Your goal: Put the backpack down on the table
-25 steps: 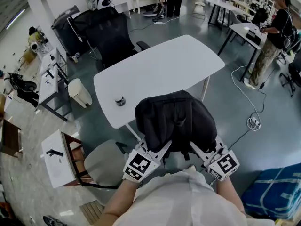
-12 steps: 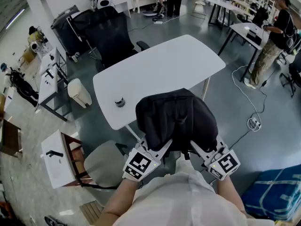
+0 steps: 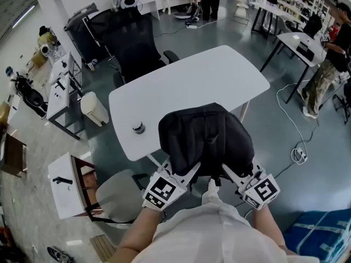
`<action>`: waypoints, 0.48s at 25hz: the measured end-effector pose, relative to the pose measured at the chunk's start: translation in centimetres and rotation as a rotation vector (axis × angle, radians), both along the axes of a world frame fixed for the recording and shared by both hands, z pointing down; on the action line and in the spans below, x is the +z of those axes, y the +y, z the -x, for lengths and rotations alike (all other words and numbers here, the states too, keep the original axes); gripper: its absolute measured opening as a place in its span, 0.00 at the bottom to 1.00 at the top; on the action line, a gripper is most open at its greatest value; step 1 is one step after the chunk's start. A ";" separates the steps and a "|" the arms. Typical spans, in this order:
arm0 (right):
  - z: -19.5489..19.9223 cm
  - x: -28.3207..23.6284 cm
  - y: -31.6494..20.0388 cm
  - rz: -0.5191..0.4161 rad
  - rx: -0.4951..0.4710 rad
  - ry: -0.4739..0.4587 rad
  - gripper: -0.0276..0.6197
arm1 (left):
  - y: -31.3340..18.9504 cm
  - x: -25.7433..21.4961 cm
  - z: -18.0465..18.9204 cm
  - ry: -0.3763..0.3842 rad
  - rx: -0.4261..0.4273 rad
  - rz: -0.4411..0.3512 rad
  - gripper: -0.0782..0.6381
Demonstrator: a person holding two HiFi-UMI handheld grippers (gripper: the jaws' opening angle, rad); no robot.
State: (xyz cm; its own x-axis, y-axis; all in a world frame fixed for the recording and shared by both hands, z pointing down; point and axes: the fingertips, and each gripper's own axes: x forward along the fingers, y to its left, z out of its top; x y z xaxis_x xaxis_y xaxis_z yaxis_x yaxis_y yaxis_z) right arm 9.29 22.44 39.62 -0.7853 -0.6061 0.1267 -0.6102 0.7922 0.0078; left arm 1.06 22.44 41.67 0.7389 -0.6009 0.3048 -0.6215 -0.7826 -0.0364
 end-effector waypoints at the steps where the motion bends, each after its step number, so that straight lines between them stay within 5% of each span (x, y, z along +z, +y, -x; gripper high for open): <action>1: -0.2 0.0 -0.8 0.001 -0.004 -0.001 0.30 | -0.8 0.0 -0.2 -0.001 -0.004 0.000 0.23; 12: -4.2 -0.7 -10.0 -0.007 -0.058 -0.019 0.30 | -9.5 -0.8 -4.2 -0.016 -0.061 -0.002 0.23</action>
State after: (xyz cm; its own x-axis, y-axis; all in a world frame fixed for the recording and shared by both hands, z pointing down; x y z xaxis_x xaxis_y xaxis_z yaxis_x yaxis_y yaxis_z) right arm 13.54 12.41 38.93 -0.8214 -0.5602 0.1071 -0.5632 0.8263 0.0024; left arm 5.26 12.91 40.88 0.6958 -0.6454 0.3152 -0.6673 -0.7432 -0.0486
